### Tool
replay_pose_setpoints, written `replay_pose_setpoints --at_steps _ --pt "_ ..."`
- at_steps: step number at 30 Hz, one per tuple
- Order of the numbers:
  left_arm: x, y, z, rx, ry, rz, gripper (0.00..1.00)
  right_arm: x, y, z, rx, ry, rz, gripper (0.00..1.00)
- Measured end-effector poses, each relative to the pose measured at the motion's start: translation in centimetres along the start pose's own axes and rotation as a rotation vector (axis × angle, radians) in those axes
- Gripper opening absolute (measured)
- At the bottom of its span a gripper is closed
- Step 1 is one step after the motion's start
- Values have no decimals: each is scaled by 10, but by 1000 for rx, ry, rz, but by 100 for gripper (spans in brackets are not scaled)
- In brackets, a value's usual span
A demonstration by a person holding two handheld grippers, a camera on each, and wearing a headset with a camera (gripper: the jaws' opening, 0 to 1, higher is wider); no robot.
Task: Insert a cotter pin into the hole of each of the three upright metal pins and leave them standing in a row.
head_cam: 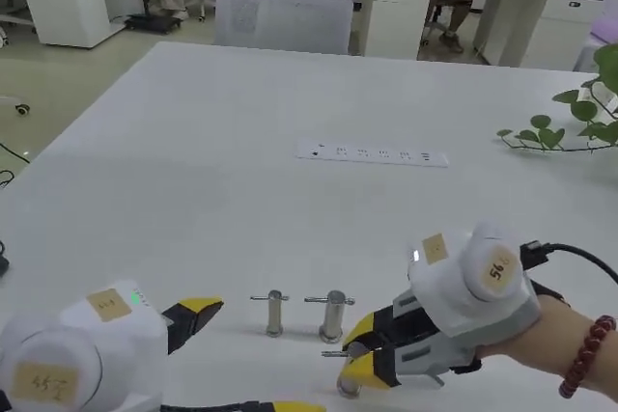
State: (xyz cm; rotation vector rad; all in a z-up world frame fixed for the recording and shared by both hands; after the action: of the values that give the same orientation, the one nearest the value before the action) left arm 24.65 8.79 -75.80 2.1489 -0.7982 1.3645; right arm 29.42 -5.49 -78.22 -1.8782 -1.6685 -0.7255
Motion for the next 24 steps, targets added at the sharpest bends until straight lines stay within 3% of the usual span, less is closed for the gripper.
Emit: replay_pose_setpoints --at_steps 8,15,24 --pt "0 -3 -2 25 -11 2 88 -1 2 -1 -23 12 24 14" --pt "2 -7 -3 47 8 -4 89 -2 7 -5 -43 -6 14 14" --pt "1 -8 -3 47 6 -3 88 -7 25 -16 -78 -27 23 14"
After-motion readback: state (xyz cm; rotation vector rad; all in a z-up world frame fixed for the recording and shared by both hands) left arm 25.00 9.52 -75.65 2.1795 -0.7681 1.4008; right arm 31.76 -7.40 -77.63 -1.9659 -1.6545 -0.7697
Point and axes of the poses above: the centre of the closed fingertips' face, and the gripper's own axes: z roughly forward along the fingers, y roughly to its right, x roughly out of its top, the point moved 6 cm from there along -z, roughly backward along the fingers, and after that the axes turned 3 degrees about z, right-handed, at the moved point
